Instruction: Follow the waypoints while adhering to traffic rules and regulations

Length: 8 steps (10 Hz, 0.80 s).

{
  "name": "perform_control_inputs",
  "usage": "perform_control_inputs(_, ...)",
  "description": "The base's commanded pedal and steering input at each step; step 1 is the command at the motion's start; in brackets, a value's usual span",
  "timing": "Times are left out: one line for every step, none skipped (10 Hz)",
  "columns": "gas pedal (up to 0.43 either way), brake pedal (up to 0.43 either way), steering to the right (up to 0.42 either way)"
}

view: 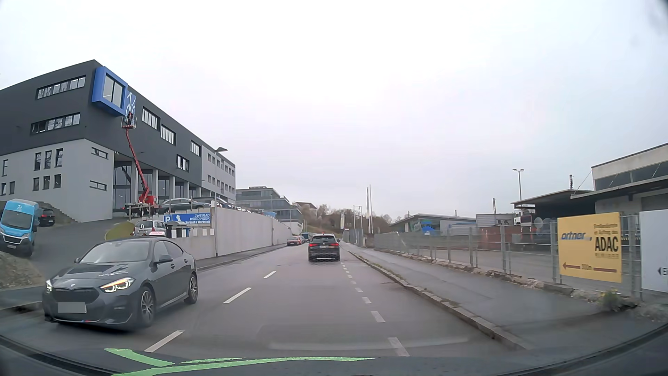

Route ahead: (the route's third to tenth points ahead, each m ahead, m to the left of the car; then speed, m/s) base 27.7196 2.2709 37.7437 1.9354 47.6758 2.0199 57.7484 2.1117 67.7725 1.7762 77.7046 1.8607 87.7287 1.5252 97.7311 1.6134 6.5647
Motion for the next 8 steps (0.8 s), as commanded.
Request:
perform_control_inputs(0.370, 0.000, -0.035)
perform_control_inputs(0.398, 0.000, -0.029)
perform_control_inputs(0.409, 0.000, -0.025)
perform_control_inputs(0.409, 0.000, -0.022)
perform_control_inputs(0.409, 0.000, -0.014)
perform_control_inputs(0.409, 0.000, -0.007)
perform_control_inputs(0.409, 0.000, -0.006)
perform_control_inputs(0.409, 0.000, -0.005)
